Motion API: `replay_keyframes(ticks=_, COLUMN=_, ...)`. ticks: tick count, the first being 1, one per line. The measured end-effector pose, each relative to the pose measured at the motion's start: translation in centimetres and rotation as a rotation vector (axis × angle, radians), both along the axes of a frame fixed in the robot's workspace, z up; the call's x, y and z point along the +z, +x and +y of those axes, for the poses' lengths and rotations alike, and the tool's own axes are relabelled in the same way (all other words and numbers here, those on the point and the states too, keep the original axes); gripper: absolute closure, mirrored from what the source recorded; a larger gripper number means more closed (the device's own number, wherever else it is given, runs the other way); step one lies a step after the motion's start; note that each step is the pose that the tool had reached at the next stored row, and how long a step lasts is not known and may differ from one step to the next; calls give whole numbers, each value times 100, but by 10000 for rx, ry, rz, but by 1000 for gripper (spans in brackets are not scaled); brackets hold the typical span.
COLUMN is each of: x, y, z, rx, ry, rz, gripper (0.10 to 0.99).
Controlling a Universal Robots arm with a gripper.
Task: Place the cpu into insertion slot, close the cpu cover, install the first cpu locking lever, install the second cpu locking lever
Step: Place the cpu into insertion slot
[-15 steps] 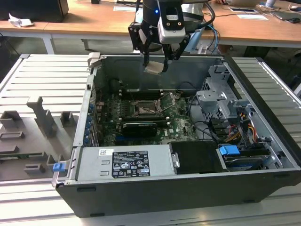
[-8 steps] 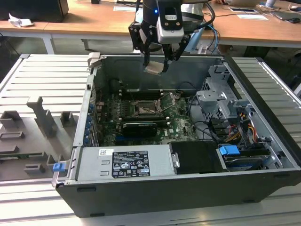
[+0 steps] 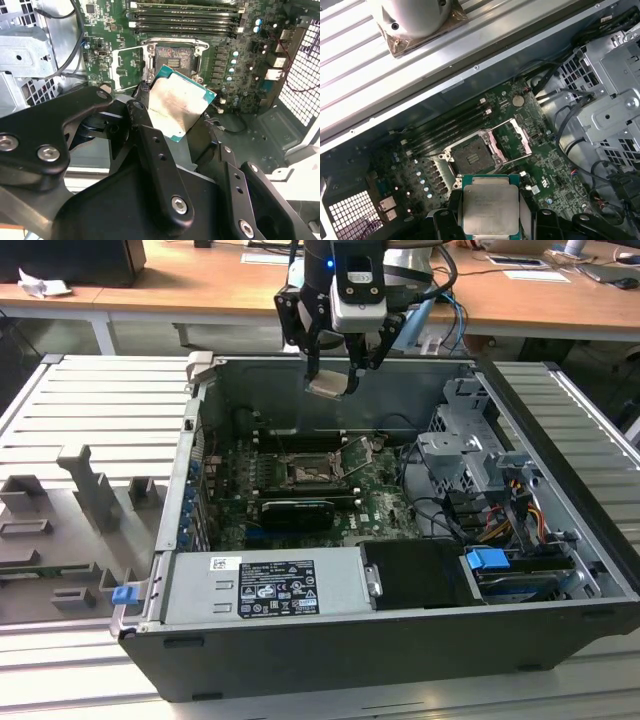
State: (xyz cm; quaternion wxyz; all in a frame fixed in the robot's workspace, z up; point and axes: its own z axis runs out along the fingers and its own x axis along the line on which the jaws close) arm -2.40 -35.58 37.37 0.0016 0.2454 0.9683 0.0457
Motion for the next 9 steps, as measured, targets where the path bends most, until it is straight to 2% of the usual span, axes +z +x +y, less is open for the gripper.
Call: replay_keyframes(ticks=9, x=0, y=0, z=0, rx=-416, ry=0, rz=0, gripper=545)
